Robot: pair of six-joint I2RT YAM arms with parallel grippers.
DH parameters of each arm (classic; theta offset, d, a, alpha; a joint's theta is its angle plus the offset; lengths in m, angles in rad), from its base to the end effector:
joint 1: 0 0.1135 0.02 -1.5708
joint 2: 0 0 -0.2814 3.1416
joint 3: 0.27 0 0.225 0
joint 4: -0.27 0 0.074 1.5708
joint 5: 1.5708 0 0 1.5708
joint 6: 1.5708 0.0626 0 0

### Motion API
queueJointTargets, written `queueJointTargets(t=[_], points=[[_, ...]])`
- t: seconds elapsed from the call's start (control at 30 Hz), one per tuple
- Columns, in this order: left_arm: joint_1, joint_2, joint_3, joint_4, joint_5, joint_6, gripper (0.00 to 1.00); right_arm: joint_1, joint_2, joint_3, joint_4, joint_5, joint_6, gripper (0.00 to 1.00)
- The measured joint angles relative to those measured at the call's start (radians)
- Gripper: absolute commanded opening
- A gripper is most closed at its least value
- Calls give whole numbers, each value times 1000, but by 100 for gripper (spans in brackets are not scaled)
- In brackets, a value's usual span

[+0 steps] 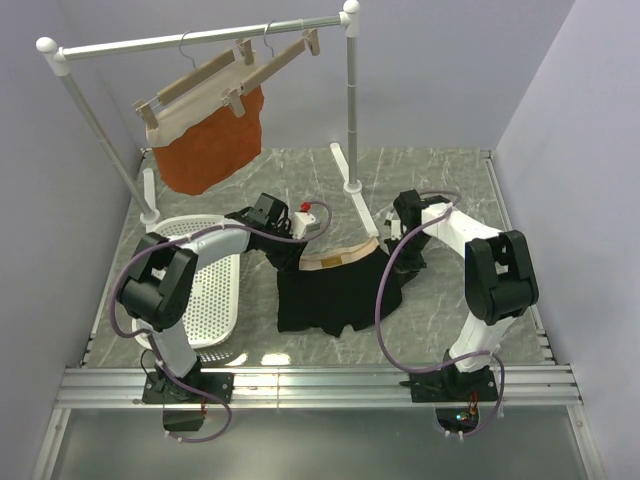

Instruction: Clip the underwear to the hanger

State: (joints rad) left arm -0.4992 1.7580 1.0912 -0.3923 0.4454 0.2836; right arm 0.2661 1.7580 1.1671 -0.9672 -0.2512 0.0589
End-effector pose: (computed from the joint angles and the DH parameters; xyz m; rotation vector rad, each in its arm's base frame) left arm 0.2889 -0.1883 0.1892 1.1370 2.3503 -0.6602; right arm 0.2734 0.0906 0.1844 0.3219 -3.0724 -0.3881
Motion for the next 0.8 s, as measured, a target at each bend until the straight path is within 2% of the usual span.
queueJointTargets(t=[0.03, 0.07, 0.27, 0.3, 0.43, 0.57, 0.8], points=[[0, 7, 4, -3, -7, -2, 38, 1, -1, 0, -13, 8, -7, 71], [0, 12, 6, -4, -16, -5, 39, 1, 0, 1, -23, 15, -11, 82], [4, -7, 3, -21, -28, -9, 46, -13, 0, 71, -71, 21, -120, 82], [7, -22, -2, -22, -28, -11, 52, -18, 0, 98, -66, 20, -133, 82], [43, -82, -5, -25, -24, -36, 61, -40, 10, 244, -18, -6, -185, 75], [84, -77, 24, -48, -35, -64, 63, -58, 83, 351, 49, -75, -212, 72], [91, -18, 52, -126, -74, -138, 65, -61, 233, 355, 117, -159, -209, 72]])
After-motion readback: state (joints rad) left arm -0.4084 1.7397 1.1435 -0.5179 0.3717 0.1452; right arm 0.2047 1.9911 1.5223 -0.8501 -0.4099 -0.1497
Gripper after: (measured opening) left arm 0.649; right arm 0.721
